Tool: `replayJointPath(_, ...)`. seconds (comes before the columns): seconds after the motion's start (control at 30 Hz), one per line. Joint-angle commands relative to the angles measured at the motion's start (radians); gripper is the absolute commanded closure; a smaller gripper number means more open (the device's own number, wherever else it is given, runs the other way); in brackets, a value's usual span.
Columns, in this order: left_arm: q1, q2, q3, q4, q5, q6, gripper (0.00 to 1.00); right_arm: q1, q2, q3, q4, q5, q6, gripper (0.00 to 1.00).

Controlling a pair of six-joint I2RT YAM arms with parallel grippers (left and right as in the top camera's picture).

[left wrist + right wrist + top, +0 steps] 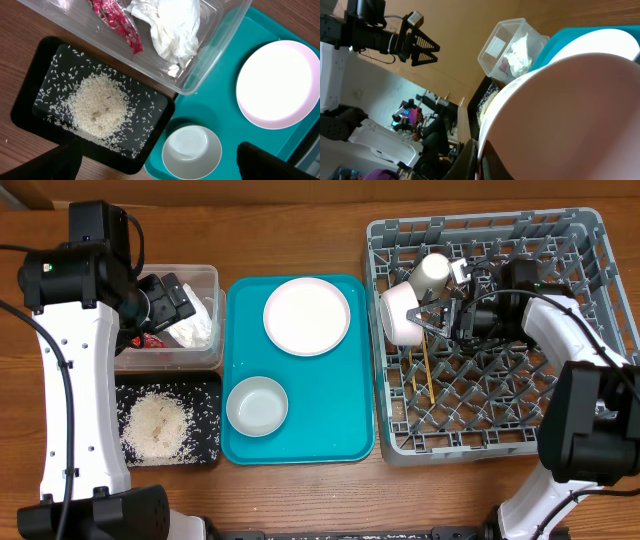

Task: Sort waste into correct bins and load items into the dishwasher
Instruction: 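Carry the small pink plate into the rack and stand it upright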

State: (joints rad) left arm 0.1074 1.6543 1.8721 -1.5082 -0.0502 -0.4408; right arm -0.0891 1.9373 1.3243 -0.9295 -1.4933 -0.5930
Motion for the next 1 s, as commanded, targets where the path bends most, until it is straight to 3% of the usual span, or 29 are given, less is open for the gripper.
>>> replayJointPath(0.0, 0.003, 0.002, 0.002, -0.002, -0.009, 0.015, 0.00, 0.003, 0.007, -0.003, 0.051, -0.076, 0.021, 0.96)
replayJointPath(0.33, 0.003, 0.002, 0.002, -0.002, -0.009, 0.015, 0.00, 0.004, 0.007, -0.003, 0.406, -0.076, 0.352, 0.96)
replayJointPath(0.97, 0.003, 0.002, 0.002, -0.002, -0.009, 0.015, 0.00, 0.030, 0.008, -0.067, 0.430, -0.011, 0.352, 0.96)
